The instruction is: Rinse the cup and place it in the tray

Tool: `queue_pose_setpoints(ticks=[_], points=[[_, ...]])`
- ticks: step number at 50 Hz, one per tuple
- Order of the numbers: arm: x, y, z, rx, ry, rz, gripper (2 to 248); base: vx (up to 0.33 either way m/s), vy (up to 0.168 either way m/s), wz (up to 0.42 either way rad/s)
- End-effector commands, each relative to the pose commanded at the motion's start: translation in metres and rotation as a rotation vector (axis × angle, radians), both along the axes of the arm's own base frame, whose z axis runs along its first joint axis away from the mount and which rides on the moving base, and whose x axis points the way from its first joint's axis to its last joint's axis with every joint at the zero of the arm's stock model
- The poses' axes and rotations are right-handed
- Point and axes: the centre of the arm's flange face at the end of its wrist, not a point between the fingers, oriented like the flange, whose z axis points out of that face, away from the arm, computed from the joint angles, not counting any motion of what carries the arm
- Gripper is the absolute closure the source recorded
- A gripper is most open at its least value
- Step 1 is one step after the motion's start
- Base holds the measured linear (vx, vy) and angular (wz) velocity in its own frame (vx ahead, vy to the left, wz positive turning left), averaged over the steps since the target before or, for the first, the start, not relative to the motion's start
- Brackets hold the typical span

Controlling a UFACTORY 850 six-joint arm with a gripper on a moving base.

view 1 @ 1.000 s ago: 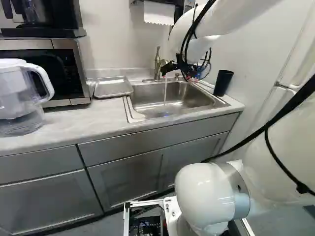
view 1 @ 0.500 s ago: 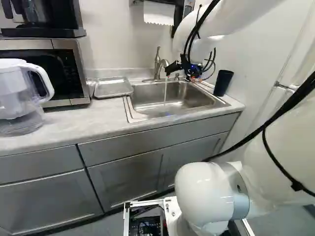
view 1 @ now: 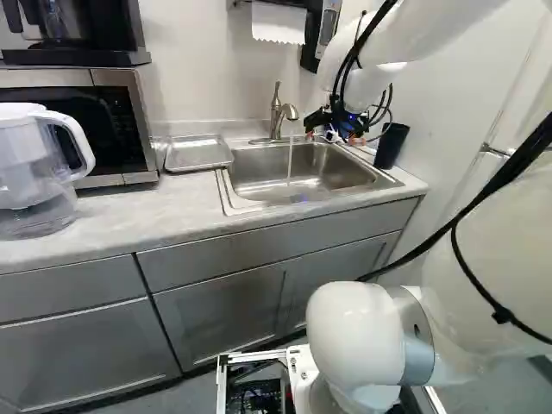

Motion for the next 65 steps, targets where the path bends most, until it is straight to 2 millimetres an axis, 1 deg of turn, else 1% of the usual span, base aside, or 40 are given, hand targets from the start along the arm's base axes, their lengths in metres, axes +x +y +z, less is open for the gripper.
queue_pose_setpoints(ticks=[15,44,51,65], points=[[-0.005,-0.021,-0.001,0.01,-0.032,-0.062,3,0.0,0.0,0.0],[0.01,-0.026,-0.022,0.051,-0.125,-0.115,3,0.0,0.0,0.0],[0.006,-0.028,-0.027,0.059,-0.152,-0.136,3,0.0,0.0,0.0],[-0.01,-0.036,-0.038,0.075,-0.208,-0.196,3,0.0,0.0,0.0]])
